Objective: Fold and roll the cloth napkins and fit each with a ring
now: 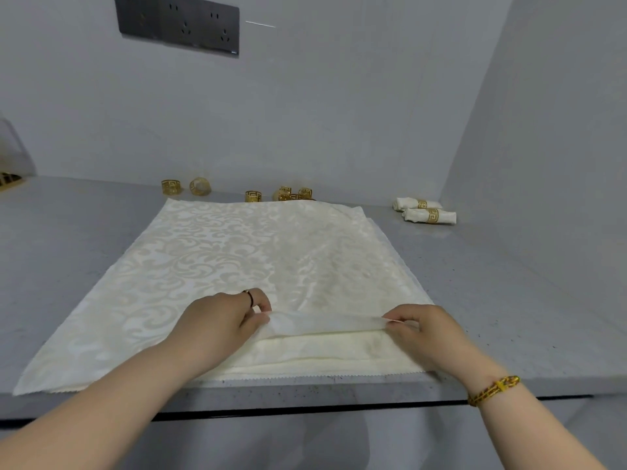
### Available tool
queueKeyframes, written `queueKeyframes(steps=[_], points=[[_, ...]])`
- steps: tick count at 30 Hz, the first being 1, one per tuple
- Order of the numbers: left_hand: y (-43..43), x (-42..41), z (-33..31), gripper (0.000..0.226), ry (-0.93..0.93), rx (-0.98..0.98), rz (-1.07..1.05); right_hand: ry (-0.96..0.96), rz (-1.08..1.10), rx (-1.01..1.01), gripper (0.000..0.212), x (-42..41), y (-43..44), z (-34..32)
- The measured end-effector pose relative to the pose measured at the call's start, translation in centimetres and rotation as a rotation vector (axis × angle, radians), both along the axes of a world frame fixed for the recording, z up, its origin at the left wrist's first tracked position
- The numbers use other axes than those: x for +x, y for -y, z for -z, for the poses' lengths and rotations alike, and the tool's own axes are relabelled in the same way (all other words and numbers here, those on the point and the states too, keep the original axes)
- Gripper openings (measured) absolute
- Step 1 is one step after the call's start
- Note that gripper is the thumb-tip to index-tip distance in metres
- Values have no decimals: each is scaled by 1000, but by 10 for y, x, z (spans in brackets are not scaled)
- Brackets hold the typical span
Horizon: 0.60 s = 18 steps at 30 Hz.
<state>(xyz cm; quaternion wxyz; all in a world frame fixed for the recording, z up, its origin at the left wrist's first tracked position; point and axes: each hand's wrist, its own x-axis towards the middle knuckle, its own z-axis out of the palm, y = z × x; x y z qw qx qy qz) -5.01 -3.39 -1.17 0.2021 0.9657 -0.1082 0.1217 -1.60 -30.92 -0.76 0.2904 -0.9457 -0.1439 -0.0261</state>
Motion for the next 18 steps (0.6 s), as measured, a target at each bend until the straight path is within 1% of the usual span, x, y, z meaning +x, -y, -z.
queueKeyframes(steps=[1,3,4,7,8,10,12,13,14,15,16,17,18], points=[[-1,-2,1,10,11,68,24,6,17,5,23,0,4,1],[-6,-7,4,22,15,197,70,-3,43,31,23,0,13,1],[-11,-10,4,23,11,241,71,-12,54,49,23,0,18,0],[-33,-23,3,15,-28,237,-3,-51,94,129,27,0,30,0],[-42,-30,0,20,-57,197,-48,-68,114,173,27,-1,33,0],[-66,-37,-3,35,-126,5,-111,-86,147,263,24,0,40,1],[-95,-41,2,41,-137,-178,-139,-84,169,312,24,1,44,2],[-108,-40,4,33,-158,-255,-138,-83,187,332,24,1,44,2],[-116,-40,5,19,-170,-337,-164,-83,205,353,24,1,44,3],[-123,-39,5,28,-181,-406,-208,-83,221,368,24,2,43,4],[-128,-38,8,50,-188,-446,-235,-80,240,371,24,3,41,5],[-131,-39,10,58,-185,-471,-258,-80,258,365,24,4,39,6],[-133,-39,11,59,-168,-492,-281,-79,267,349,24,5,36,7]])
